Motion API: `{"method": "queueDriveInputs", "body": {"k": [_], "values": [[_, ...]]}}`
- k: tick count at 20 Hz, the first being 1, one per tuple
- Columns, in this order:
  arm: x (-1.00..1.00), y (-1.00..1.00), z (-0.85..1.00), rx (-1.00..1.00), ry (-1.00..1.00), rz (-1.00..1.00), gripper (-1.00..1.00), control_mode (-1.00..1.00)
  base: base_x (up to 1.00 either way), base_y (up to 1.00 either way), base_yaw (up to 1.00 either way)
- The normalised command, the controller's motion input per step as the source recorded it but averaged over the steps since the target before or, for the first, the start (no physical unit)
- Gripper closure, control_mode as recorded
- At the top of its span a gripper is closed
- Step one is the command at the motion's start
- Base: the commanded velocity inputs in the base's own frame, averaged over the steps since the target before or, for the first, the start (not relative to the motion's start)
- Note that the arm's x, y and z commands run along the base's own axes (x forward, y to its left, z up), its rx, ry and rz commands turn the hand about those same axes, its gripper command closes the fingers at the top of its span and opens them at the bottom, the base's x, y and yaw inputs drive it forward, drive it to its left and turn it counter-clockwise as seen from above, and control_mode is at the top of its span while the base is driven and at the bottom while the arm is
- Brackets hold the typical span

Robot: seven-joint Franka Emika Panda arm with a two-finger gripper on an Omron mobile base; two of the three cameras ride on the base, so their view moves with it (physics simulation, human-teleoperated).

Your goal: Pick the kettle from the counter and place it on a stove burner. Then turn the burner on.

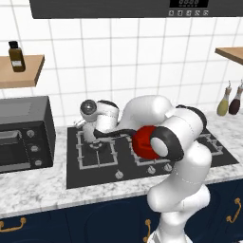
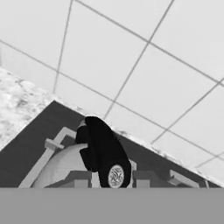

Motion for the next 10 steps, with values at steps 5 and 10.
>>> {"method": "queueDriveInputs", "body": {"k": [5,10], "values": [[0.04,0.11,0.01,0.0,-0.08,-0.19,1.0,-1.0,0.0,0.0,0.0],[-0.02,0.0,-0.35,0.0,-0.08,-0.11,1.0,-1.0,0.0,0.0,0.0]]}}
